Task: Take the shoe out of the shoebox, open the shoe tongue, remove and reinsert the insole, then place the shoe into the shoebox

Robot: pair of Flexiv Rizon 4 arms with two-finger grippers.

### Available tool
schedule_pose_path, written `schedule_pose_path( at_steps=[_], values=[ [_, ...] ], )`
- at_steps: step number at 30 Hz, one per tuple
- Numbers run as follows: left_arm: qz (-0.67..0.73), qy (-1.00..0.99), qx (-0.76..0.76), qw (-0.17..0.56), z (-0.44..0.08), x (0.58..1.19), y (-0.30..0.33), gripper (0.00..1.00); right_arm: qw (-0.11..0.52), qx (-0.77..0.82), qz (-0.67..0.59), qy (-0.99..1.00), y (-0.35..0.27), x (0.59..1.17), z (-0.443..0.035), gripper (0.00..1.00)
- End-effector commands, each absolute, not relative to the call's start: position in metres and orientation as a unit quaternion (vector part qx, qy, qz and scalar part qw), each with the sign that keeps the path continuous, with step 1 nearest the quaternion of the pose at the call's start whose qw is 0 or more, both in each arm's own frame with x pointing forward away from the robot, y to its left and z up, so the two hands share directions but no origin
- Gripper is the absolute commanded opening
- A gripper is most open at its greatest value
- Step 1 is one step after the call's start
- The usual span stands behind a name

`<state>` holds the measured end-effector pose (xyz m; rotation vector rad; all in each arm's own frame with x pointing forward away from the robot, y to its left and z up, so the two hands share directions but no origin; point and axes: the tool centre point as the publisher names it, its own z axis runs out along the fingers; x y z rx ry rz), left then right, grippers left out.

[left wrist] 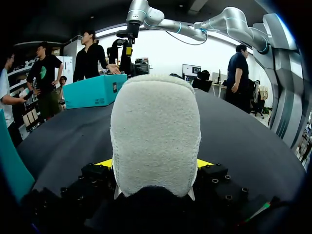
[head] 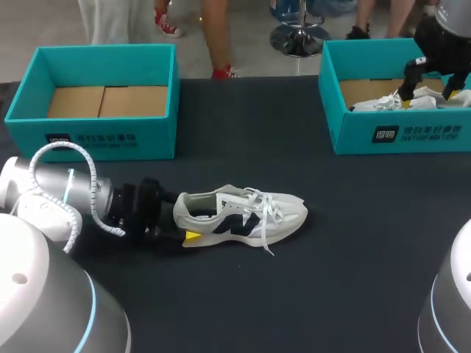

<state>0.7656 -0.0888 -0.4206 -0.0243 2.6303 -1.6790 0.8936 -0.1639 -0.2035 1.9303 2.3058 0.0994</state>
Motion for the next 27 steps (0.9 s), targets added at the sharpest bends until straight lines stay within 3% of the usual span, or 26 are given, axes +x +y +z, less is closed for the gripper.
schedule_pose_path(
  at_steps=[1,21,27],
  values=[
    [-0.536,0.844,-0.008,0.011,-0.422,0.767,-0.089,0.0,0.086,0.667,0.024,0.74,-0.144,0.886,-0.197,1.0],
    [-0.536,0.844,-0.008,0.011,-0.422,0.767,-0.089,0.0,0.039,0.717,0.027,0.696,-0.046,0.843,-0.197,1.0],
    [-0.536,0.844,-0.008,0.011,-0.422,0.767,-0.089,0.0,0.039,0.717,0.027,0.696,-0.046,0.843,-0.197,1.0]
  ],
)
